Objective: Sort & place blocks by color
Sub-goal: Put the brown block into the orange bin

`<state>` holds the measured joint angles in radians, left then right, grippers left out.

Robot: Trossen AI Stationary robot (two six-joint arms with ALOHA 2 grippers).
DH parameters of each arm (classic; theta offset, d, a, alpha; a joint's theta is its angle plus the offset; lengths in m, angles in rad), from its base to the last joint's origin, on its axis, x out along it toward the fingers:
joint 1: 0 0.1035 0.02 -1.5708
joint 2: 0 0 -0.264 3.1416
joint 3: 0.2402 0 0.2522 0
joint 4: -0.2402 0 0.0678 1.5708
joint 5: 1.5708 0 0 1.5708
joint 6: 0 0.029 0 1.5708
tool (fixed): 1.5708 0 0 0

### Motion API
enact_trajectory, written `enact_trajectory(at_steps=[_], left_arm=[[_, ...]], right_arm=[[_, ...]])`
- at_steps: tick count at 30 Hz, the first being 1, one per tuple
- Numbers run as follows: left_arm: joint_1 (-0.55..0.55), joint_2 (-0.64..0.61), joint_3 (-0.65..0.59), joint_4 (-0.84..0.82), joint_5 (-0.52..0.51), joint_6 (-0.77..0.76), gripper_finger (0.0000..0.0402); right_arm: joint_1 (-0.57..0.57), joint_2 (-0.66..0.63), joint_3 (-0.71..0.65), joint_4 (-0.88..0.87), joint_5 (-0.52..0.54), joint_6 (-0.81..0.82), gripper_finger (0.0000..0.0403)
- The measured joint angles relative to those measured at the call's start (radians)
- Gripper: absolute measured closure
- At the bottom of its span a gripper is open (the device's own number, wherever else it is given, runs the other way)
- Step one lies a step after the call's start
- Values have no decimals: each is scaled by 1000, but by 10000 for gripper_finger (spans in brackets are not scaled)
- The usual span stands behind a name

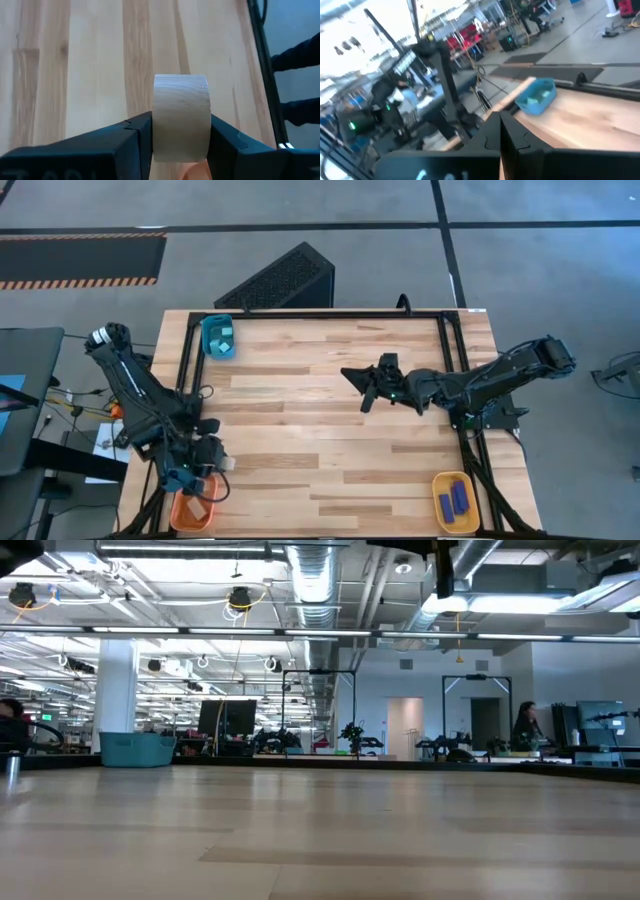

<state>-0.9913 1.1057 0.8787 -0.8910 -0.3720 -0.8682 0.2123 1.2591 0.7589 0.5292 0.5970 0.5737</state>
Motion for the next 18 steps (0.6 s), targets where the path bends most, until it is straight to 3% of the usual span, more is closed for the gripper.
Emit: enact_trajectory(at_steps=[4, 7, 10, 18], left_arm=[[-1, 0, 0, 6, -17, 28, 287], [-16, 0, 0, 1, 37, 0, 287], [-80, 0, 0, 14, 92, -70, 288], [-221, 36, 0, 56, 97, -230, 288]], right_arm=[[-12, -3, 2, 22, 0, -1, 392], [-22, -2, 2, 36, 0, -7, 392], [-35, -2, 2, 33, -18, -12, 392], [-53, -2, 2, 31, -24, -16, 392]])
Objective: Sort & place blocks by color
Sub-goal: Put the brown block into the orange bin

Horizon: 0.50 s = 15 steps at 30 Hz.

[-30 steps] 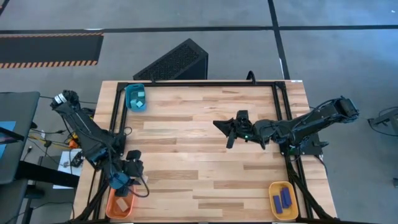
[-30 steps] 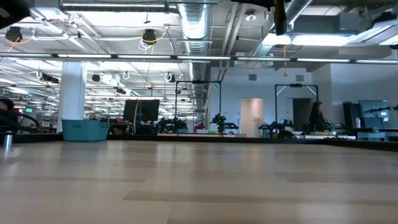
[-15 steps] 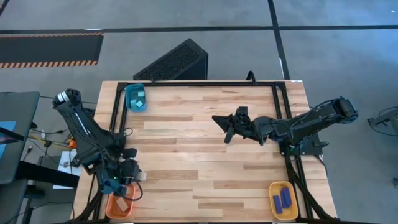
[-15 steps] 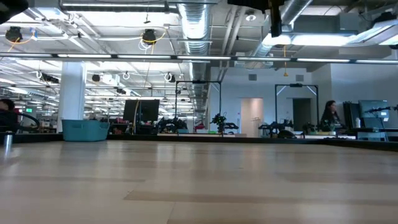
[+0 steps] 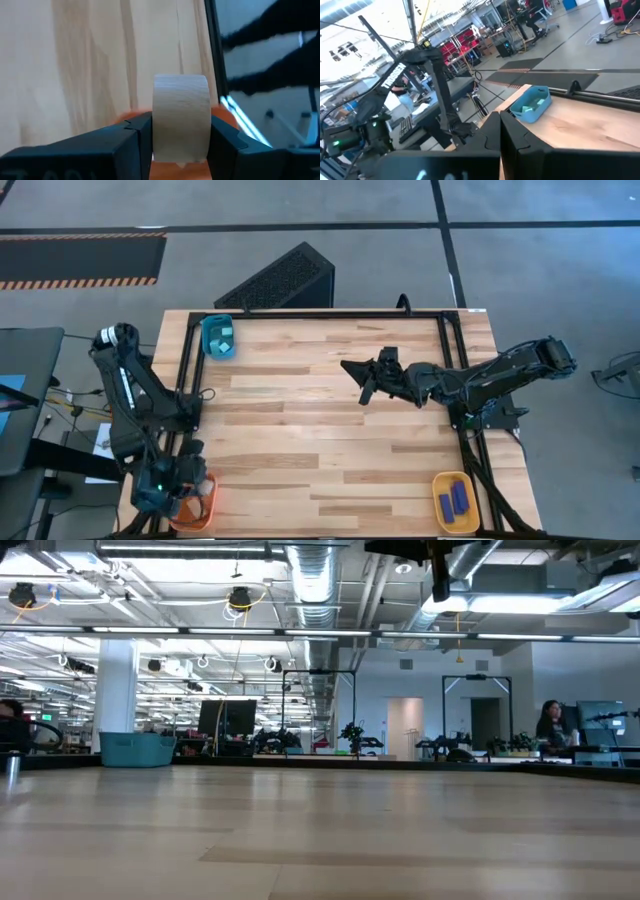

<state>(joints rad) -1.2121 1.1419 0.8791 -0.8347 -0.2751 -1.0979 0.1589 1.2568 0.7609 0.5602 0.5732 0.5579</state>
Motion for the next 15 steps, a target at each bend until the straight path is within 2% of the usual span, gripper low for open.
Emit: enact_trajectory(at_steps=[6, 8, 12, 15], left_arm=[[-39, 145, 0, 41, 196, 61, 286], [-40, 184, 0, 39, 200, 45, 284], [-33, 235, 0, 40, 117, -25, 270], [-26, 251, 0, 39, 120, -32, 251]], right_arm=[[2, 0, 0, -38, -1, -6, 392], [3, 0, 0, -39, -9, -3, 392], [-7, 0, 0, -40, -66, 6, 392], [-11, -9, 0, -41, -84, 17, 392]])
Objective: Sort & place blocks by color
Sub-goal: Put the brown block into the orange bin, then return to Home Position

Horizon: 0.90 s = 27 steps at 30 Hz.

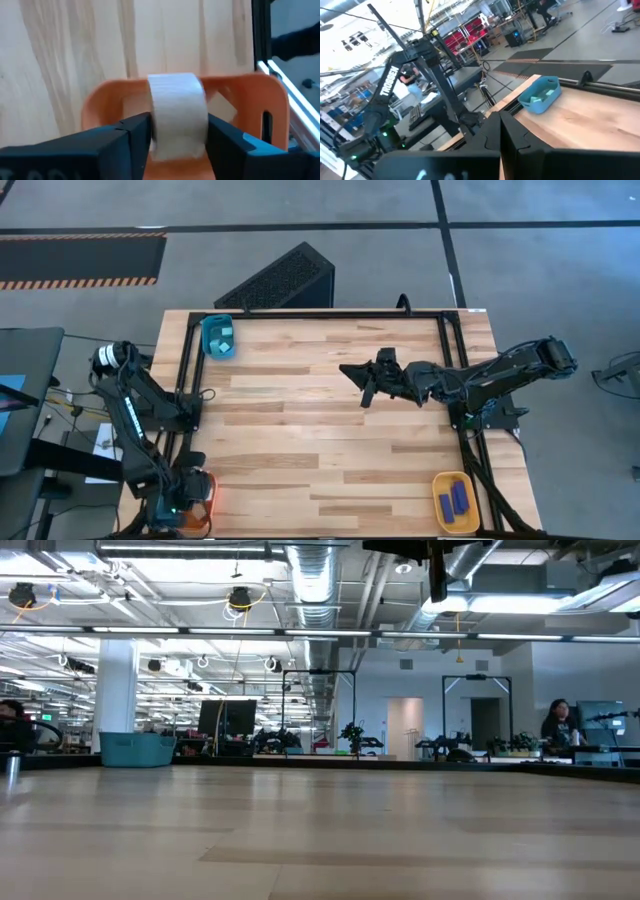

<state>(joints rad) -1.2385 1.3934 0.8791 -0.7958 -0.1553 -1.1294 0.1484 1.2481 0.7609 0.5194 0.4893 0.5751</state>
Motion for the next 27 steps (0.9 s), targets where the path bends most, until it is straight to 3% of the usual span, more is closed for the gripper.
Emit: enact_trajectory(at_steps=[6, 10, 14, 16, 21, 24, 27], left_arm=[[-1, 3, 0, -16, 73, -81, 184], [17, -22, 1, -26, 93, -35, 135], [109, -113, 14, -29, -93, 76, 123], [183, -186, 19, -21, -179, 153, 130], [447, -369, 14, 29, -267, 419, 169], [653, -428, -21, 180, -221, 597, 201], [859, -430, -88, 457, -88, 719, 236]], right_arm=[[-10, -29, 0, -39, -50, 0, 392], [-21, -58, -1, -60, -53, 1, 392], [-9, -139, 0, -101, -91, 2, 392], [17, -188, 4, -180, -90, 0, 392], [113, -316, 1, -471, -26, -30, 392], [169, -380, 1, -587, 1, -49, 392], [219, -423, 1, -628, 5, -126, 392]])
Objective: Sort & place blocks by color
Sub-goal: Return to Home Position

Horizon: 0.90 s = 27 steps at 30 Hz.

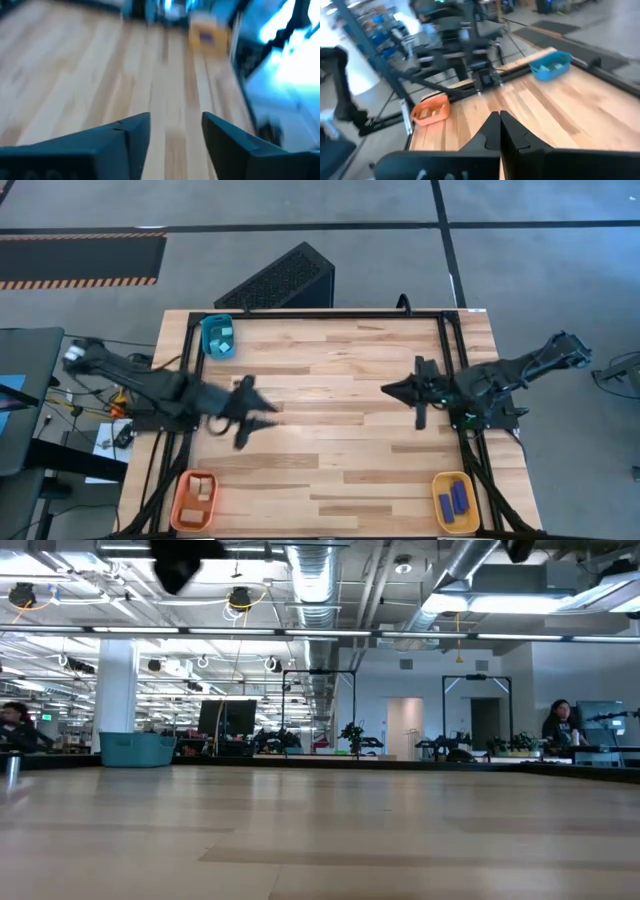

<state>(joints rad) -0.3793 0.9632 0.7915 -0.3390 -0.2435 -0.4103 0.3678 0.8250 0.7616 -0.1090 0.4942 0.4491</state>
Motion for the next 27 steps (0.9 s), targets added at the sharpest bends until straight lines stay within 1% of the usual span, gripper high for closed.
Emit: enact_trajectory(at_steps=[3, 5, 9, 13, 15, 17, 19, 21, 23, 24, 27], left_arm=[[160, 42, -62, 264, 104, 54, 274], [242, 75, -72, 353, 119, 70, 299], [360, 100, -68, 380, 105, 77, 351], [415, 74, -68, 377, 108, 105, 394], [439, 48, -66, 384, 100, 150, 397], [461, 20, -66, 389, 68, 175, 391], [481, -6, -66, 389, 23, 179, 386], [507, -25, -66, 387, 6, 189, 384], [534, -38, -66, 376, 22, 239, 386], [547, -41, -66, 373, 42, 277, 389], [608, -42, -66, 380, 160, 352, 399]], right_arm=[[35, -20, 0, 0, 0, -82, 392], [49, -21, 0, -1, -2, -112, 392], [53, -18, 0, 0, -45, -151, 392], [2, -6, -1, 45, -51, -211, 392], [-34, -8, 0, 63, -48, -271, 392], [-68, -9, 0, 28, -48, -322, 392], [-94, -9, -1, -20, -55, -325, 392], [-122, -21, -1, -29, -63, -323, 392], [-139, -34, 0, -8, -126, -387, 395], [-144, -40, 0, 8, -178, -431, 397], [-173, -60, 0, 68, -318, -528, 399]])
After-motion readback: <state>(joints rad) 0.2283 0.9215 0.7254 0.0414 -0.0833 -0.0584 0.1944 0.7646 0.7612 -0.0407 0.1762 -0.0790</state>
